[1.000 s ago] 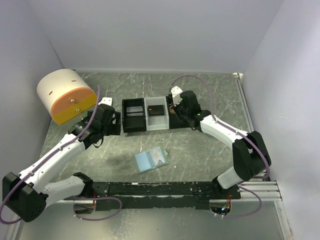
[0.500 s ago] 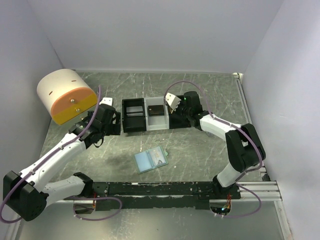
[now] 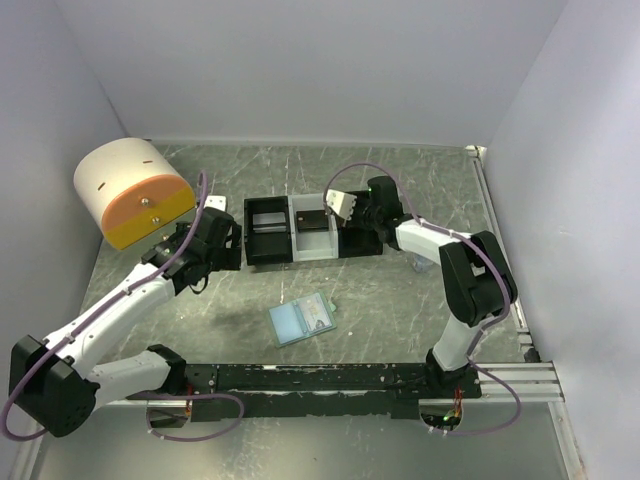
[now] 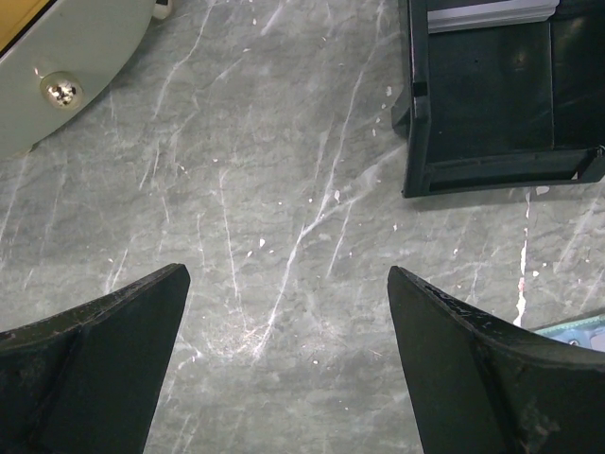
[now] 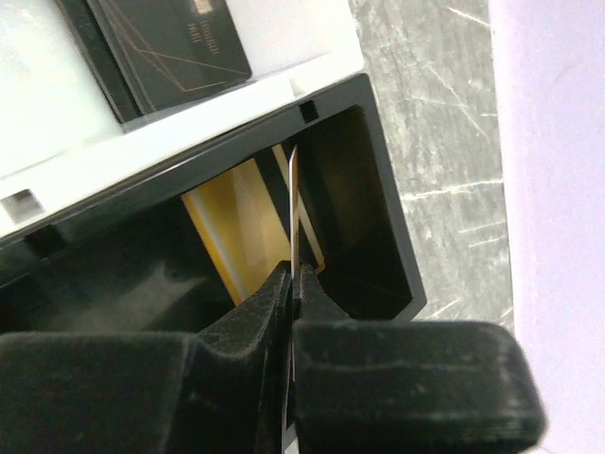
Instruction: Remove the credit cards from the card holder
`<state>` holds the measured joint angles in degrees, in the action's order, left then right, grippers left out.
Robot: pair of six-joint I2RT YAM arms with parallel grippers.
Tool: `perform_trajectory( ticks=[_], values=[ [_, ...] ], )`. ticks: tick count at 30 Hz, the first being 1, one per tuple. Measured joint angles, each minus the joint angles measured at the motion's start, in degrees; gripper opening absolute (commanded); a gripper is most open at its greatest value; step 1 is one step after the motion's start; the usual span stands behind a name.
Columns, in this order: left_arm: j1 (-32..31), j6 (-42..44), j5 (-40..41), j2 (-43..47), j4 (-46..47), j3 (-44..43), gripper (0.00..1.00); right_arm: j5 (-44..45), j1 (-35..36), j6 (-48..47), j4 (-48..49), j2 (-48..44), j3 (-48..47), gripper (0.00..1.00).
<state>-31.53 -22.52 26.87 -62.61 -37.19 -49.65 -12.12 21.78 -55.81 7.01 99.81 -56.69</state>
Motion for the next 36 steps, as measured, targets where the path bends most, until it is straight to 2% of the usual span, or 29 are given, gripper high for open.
perform_trajectory(
  ticks=[13,20,22,26,31,32,36],
  values=[
    [0.0,0.0,0.4,-0.3,-0.1,0.0,0.98,-4.4,-1.8,-5.8,-1.0,5.7,-6.8,0.00],
    [0.0,0.0,0.5,-0.3,-0.1,0.0,0.97,-4.6,-1.9,-7.4,-1.3,8.4,-7.4,0.04],
    [0.0,0.0,0.5,-0.3,-0.1,0.0,0.97,-4.5,-1.9,-7.7,-1.3,8.9,-7.4,0.11],
    [0.0,0.0,0.5,-0.3,-0.1,0.0,0.97,-4.3,-1.9,-8.1,-1.3,9.3,-7.4,0.33],
    [0.0,0.1,0.4,-0.8,-0.1,0.0,0.97,-4.0,-1.9,-8.5,-1.9,9.3,-7.4,0.37],
    [0.0,0.1,0.4,-0.9,-0.1,0.0,0.97,-4.0,-1.9,-8.5,-2.2,9.3,-7.4,0.49],
    [0.0,0.1,0.3,-1.1,-0.1,0.0,0.96,-3.8,-1.9,-8.7,-4.0,9.3,-7.4,0.52]
  ],
)
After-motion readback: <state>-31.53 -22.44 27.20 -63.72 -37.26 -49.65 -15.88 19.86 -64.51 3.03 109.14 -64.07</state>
